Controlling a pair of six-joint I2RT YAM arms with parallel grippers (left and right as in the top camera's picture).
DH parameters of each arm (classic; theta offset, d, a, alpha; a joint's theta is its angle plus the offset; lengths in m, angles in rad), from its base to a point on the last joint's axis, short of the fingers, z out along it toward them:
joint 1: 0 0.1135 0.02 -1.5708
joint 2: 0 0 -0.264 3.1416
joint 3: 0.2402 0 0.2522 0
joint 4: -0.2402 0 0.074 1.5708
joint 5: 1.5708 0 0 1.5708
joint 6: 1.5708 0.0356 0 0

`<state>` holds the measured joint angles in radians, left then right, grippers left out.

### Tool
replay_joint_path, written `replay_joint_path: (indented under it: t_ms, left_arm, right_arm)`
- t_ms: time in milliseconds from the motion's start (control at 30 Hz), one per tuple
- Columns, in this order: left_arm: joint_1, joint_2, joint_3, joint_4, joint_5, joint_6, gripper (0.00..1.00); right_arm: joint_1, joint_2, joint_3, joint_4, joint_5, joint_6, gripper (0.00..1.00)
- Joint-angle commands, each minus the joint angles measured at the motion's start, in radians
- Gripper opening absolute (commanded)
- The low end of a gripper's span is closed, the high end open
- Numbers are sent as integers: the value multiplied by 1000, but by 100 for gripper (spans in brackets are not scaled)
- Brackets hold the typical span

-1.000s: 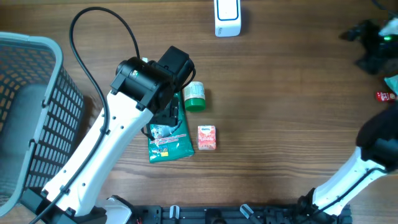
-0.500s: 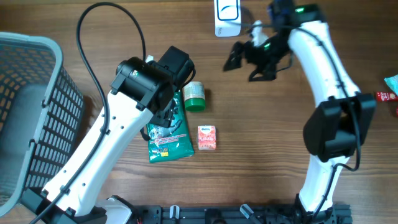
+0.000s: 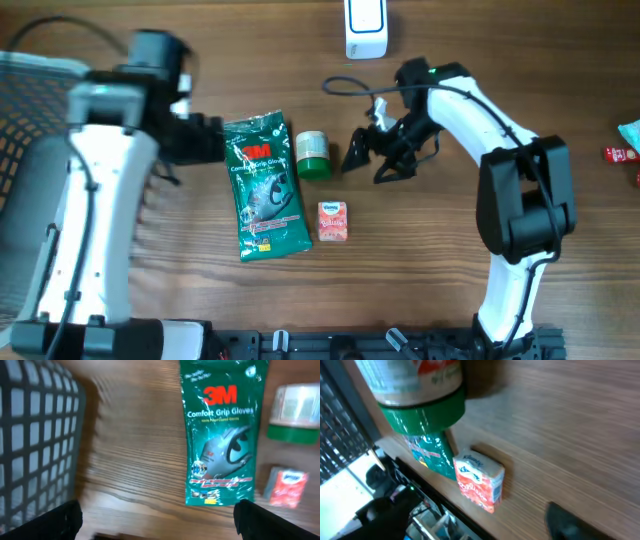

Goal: Scan the item barcode
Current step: 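Move the right gripper back over the red Kleenex pack, then grasp the Kleenex pack with the right gripper and lift it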

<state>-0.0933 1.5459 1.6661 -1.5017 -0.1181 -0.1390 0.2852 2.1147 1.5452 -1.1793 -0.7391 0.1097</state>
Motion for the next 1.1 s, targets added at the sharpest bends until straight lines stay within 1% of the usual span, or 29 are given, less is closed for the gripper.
replay_joint_path:
  t_ms: [0, 67, 200, 233, 267, 300, 333, 400, 433, 500, 533, 600, 767, 800, 867, 933, 967, 1000, 1033, 1067]
  left_arm:
    - [154, -15, -1, -2, 260, 27, 100]
    - [193, -15, -1, -9, 267, 27, 100]
    - [201, -15, -1, -17, 267, 27, 100]
    - [201, -15, -1, -16, 267, 27, 100]
    - [201, -15, -1, -16, 267, 27, 100]
    - [201, -15, -1, -16, 267, 27, 100]
    - [201, -15, -1, -16, 267, 27, 100]
    - [201, -15, -1, -16, 267, 27, 100]
    - [201, -15, -1, -16, 267, 27, 100]
    - [201, -15, -1, -17, 267, 27, 100]
    - [201, -15, -1, -17, 267, 27, 100]
    - [201, -15, -1, -16, 267, 27, 100]
    - [201, -15, -1, -16, 267, 27, 100]
    - [201, -15, -1, -16, 267, 27, 100]
    - [201, -15, -1, -16, 267, 27, 100]
    - [201, -15, -1, -16, 267, 27, 100]
    - [201, -15, -1, -16, 267, 27, 100]
    - [201, -15, -1, -16, 267, 27, 100]
    - [201, -15, -1, -16, 267, 27, 100]
    - [201, -15, -1, -16, 267, 27, 100]
  right_arm:
    - [62, -3, -92, 43, -47, -138, 72]
    - [103, -3, -177, 122, -56, -132, 70]
    - [154, -3, -299, 235, -118, -106, 70]
    - [163, -3, -323, 268, -115, -79, 65]
    - [167, -3, -340, 299, -115, -55, 57]
    - [169, -3, -354, 334, -115, -23, 48]
    - [170, -3, -364, 364, -114, 2, 33]
    - [170, -3, -368, 383, -107, 37, 11]
    - [170, -3, -368, 383, -95, 55, 5]
    - [169, -3, -368, 383, -39, 86, 4]
    - [165, -4, -367, 379, 17, 135, 4]
    - [146, -9, -356, 360, 78, 185, 4]
    - [52, -76, -305, 216, 240, 272, 4]
    - [19, -117, -295, 185, 298, 321, 5]
    - [-44, -209, -285, 145, 409, 473, 5]
    - [-105, -294, -285, 142, 426, 653, 7]
    - [-119, -320, -285, 142, 425, 727, 13]
    - [-129, -340, -285, 143, 425, 779, 23]
    - [-129, -353, -285, 143, 425, 793, 26]
    - [-127, -361, -285, 146, 428, 793, 34]
